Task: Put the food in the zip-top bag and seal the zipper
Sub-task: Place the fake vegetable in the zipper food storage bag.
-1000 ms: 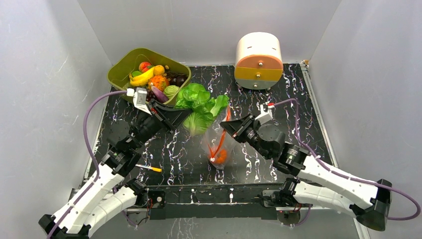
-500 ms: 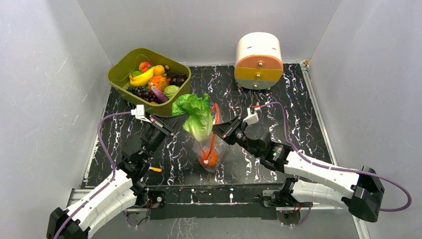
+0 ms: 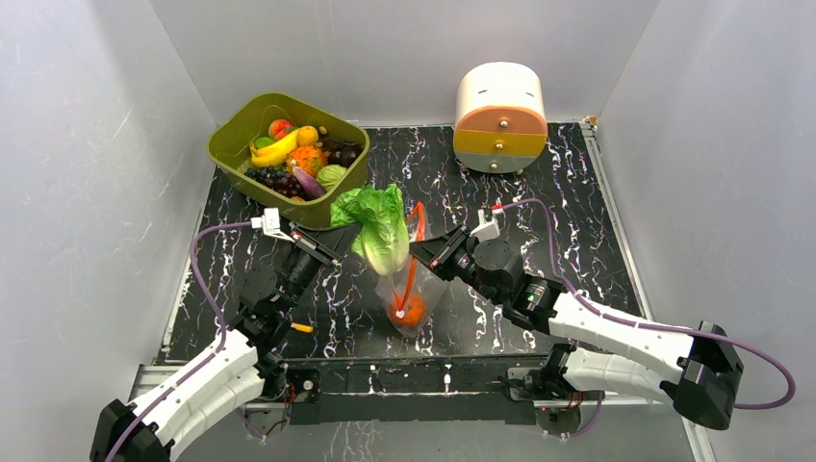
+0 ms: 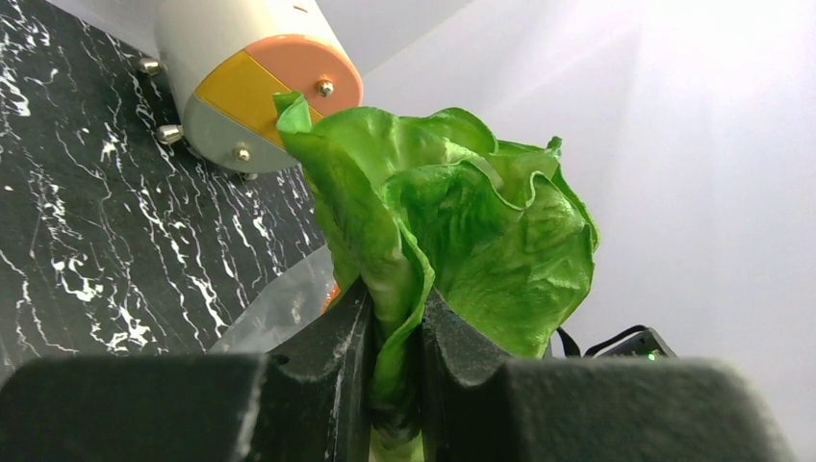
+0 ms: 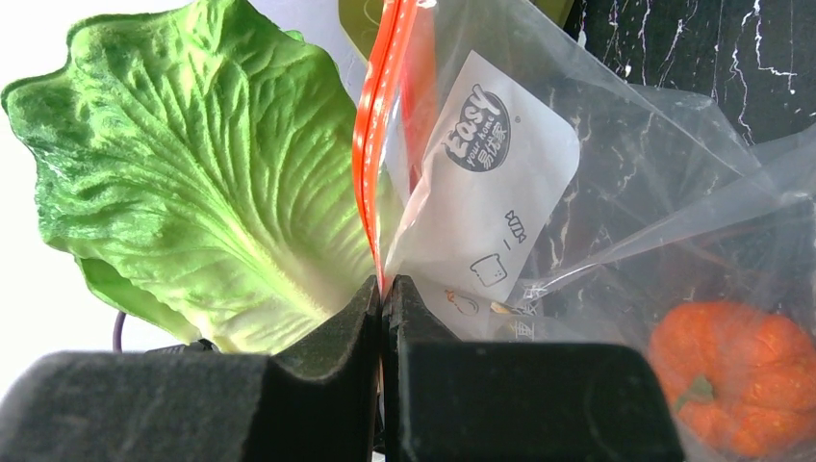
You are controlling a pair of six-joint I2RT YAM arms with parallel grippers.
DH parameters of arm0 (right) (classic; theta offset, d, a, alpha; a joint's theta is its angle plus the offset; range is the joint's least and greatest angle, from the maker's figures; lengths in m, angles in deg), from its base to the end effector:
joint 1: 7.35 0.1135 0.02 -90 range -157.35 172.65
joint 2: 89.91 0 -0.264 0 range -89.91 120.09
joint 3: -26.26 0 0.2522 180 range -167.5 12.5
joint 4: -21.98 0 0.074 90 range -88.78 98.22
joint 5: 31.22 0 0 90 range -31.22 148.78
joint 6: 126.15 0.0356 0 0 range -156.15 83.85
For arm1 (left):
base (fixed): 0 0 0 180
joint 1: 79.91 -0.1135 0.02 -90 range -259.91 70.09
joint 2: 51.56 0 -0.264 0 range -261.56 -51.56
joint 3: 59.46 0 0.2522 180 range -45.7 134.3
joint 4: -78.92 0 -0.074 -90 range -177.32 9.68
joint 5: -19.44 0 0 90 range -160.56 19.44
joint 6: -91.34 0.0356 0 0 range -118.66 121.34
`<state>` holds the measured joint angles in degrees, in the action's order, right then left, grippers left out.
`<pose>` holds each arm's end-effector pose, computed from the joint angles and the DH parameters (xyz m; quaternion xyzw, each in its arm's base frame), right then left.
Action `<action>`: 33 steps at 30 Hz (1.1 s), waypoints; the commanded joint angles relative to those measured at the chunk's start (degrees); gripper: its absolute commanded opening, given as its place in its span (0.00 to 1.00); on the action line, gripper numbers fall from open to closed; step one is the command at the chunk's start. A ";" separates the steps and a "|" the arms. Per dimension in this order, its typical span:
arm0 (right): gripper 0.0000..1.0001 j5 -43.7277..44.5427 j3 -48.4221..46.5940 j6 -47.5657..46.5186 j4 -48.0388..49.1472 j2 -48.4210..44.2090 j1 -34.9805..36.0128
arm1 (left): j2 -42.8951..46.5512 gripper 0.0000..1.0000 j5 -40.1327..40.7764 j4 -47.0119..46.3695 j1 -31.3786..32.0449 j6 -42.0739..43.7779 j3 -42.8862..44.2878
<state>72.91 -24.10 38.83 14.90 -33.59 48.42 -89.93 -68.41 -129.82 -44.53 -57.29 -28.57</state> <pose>0.1367 0.1854 0.2825 0.2051 0.7532 0.5212 0.3448 0.1355 -0.0946 0.2843 -0.1289 0.5497 -0.5964 0.5705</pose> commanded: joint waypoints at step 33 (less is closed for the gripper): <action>0.47 14.93 -23.64 -10.44 -33.33 10.18 0.00 | -2.44 0.00 -1.08 -1.40 0.22 3.09 -1.00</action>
<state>82.20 -41.06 29.61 -15.07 -27.47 48.40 -91.92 -68.60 -125.29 -44.53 -52.70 -28.99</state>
